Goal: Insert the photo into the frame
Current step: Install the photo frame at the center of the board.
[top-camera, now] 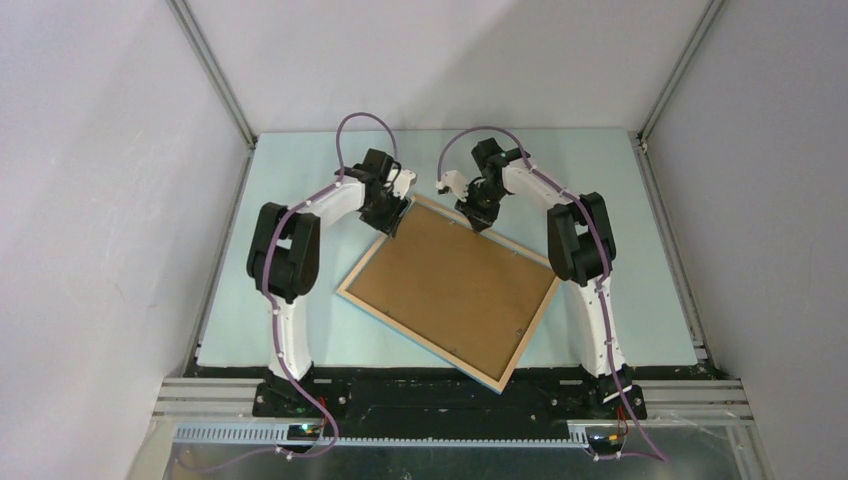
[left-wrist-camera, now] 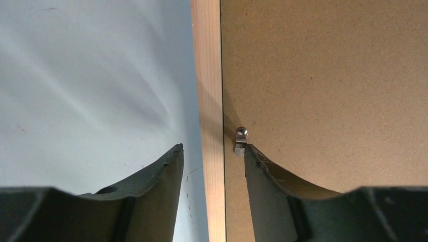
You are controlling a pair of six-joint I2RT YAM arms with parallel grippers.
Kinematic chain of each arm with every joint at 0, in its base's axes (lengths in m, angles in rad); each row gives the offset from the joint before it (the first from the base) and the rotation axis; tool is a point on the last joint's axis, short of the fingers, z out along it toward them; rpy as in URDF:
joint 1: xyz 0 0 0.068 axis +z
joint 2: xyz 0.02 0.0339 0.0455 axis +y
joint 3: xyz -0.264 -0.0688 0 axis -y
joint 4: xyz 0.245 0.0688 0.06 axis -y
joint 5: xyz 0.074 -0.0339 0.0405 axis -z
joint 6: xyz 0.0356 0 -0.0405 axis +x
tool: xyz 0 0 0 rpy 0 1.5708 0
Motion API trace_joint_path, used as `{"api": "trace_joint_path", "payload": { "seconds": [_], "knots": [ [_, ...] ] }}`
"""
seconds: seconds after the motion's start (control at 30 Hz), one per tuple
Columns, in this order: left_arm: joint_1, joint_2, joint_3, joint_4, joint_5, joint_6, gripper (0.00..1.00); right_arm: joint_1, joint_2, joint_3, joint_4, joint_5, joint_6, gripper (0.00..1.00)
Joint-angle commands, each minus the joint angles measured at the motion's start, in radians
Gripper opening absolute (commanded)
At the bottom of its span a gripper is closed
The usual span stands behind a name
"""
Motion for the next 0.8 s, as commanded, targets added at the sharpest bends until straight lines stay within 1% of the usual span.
{"api": "trace_joint_path", "payload": {
  "seconds": [0.0,0.1,0.17,0.37,0.5,0.67,0.77],
  "knots": [
    [-0.007,0.012,0.044,-0.001,-0.006,0.006,0.52,0.032,-0.003,-0.037,-0.019,-0.039,-0.012,0.00],
    [-0.007,0.011,0.043,-0.004,-0.006,0.006,0.49,0.031,-0.006,-0.042,-0.017,-0.038,-0.010,0.00],
    [-0.007,0.007,0.038,-0.006,-0.003,0.011,0.50,0.031,-0.006,-0.043,-0.017,-0.037,-0.009,0.00],
    [-0.008,0.000,0.028,-0.009,0.002,0.008,0.61,0.032,-0.009,-0.045,-0.016,-0.035,-0.001,0.00],
    [-0.008,-0.009,0.031,-0.008,0.014,-0.004,0.63,0.032,-0.011,-0.055,-0.013,-0.033,0.004,0.00],
    [-0.007,-0.006,0.039,-0.009,-0.008,-0.010,0.60,0.033,-0.029,-0.077,-0.004,-0.033,0.010,0.00],
    [-0.010,-0.002,0.039,-0.013,-0.024,-0.009,0.55,0.033,-0.041,-0.091,0.000,-0.029,0.011,0.00]
  ]
}}
